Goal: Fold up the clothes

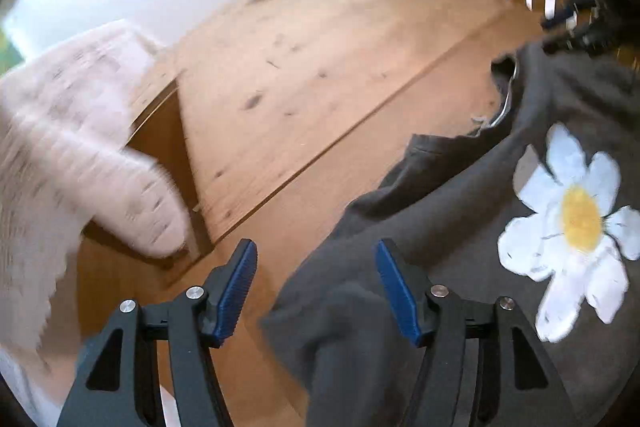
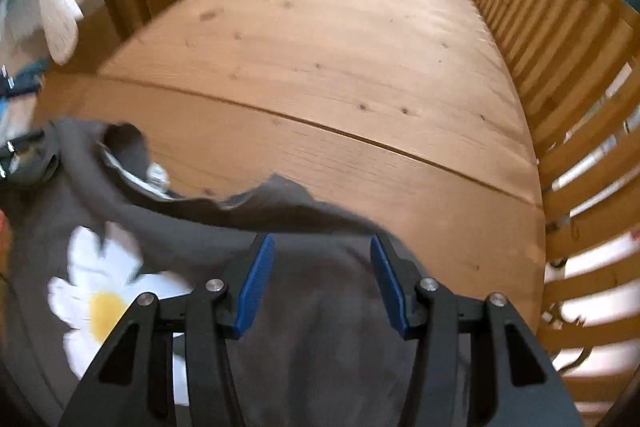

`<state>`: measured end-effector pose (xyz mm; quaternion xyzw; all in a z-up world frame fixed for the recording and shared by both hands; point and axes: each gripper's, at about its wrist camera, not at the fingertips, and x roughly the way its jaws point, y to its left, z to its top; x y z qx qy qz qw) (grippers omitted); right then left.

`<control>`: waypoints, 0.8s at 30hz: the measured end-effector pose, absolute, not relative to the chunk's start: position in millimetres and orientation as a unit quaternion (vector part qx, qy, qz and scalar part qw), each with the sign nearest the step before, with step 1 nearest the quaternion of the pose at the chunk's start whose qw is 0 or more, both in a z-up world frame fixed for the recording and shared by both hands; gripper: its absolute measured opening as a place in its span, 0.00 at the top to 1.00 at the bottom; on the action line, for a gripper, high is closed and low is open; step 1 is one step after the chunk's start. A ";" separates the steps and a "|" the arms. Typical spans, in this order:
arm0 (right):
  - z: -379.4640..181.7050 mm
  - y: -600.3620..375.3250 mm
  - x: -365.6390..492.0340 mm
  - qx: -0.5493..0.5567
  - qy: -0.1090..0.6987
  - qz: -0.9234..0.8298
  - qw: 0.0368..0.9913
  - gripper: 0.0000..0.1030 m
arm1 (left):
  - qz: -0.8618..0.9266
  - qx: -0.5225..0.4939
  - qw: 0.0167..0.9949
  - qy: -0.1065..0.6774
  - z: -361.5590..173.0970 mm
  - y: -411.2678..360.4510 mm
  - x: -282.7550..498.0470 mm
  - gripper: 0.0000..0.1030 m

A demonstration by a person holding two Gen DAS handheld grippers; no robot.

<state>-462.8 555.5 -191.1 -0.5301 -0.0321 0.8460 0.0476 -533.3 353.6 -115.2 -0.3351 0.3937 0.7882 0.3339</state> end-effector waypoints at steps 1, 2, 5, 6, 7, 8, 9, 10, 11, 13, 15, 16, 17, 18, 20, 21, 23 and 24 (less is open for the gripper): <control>-196.5 556.0 -467.9 -0.537 -0.042 0.841 0.047 0.51 | 0.786 -0.335 0.328 0.404 -118.6 360.6 -535.8 0.41; -199.5 558.0 -466.8 -0.542 -0.048 0.838 0.047 0.51 | 0.791 -0.340 0.318 0.397 -116.8 353.6 -541.7 0.41; -208.0 555.8 -466.9 -0.541 -0.052 0.838 0.047 0.51 | 0.806 -0.344 0.244 0.415 -116.7 309.6 -559.0 0.41; -207.7 554.8 -464.7 -0.537 -0.050 0.840 0.050 0.51 | 0.810 -0.346 0.219 0.420 -116.7 294.9 -564.8 0.43; -207.0 552.1 -461.1 -0.533 -0.048 0.843 0.051 0.51 | 0.813 -0.348 0.198 0.422 -116.4 280.3 -569.8 0.43; -205.1 548.1 -456.8 -0.531 -0.048 0.845 0.044 0.51 | 0.815 -0.361 0.208 0.403 -114.0 266.3 -568.8 0.43; -203.3 544.2 -452.6 -0.529 -0.047 0.847 0.037 0.51 | 0.816 -0.373 0.219 0.384 -111.7 253.0 -567.1 0.43; -201.3 541.0 -448.4 -0.528 -0.045 0.848 0.031 0.51 | 0.814 -0.387 0.238 0.362 -111.1 245.1 -559.8 0.43; -199.3 537.6 -444.1 -0.527 -0.042 0.849 0.025 0.51 | 0.811 -0.398 0.258 0.341 -110.7 238.4 -551.8 0.42; -196.5 529.0 -436.6 -0.530 -0.036 0.847 0.018 0.51 | 0.800 -0.405 0.299 0.327 -115.0 242.6 -526.8 0.39; -194.3 519.9 -430.1 -0.534 -0.031 0.845 0.011 0.51 | 0.780 -0.404 0.337 0.339 -124.2 259.0 -500.1 0.37; -194.4 518.4 -428.9 -0.535 -0.031 0.844 0.007 0.51 | 0.769 -0.401 0.343 0.360 -131.8 268.8 -487.9 0.37; -194.3 515.4 -426.5 -0.537 -0.033 0.843 0.004 0.51 | 0.759 -0.397 0.348 0.382 -139.7 278.0 -476.5 0.37; -194.3 512.3 -424.0 -0.538 -0.035 0.842 0.002 0.51 | 0.751 -0.390 0.342 0.409 -149.8 283.2 -471.3 0.36; -197.4 511.1 -421.3 -0.543 -0.043 0.838 0.005 0.51 | 0.741 -0.385 0.321 0.447 -167.5 289.3 -468.4 0.36; -199.2 512.5 -421.1 -0.546 -0.045 0.837 0.007 0.51 | 0.741 -0.392 0.308 0.450 -172.9 288.0 -473.1 0.35; -202.7 516.9 -419.7 -0.550 -0.043 0.834 0.010 0.51 | 0.751 -0.402 0.305 0.426 -171.2 281.0 -483.2 0.36; -204.4 518.6 -419.5 -0.553 -0.042 0.832 0.013 0.51 | 0.755 -0.408 0.295 0.420 -171.0 277.6 -488.7 0.41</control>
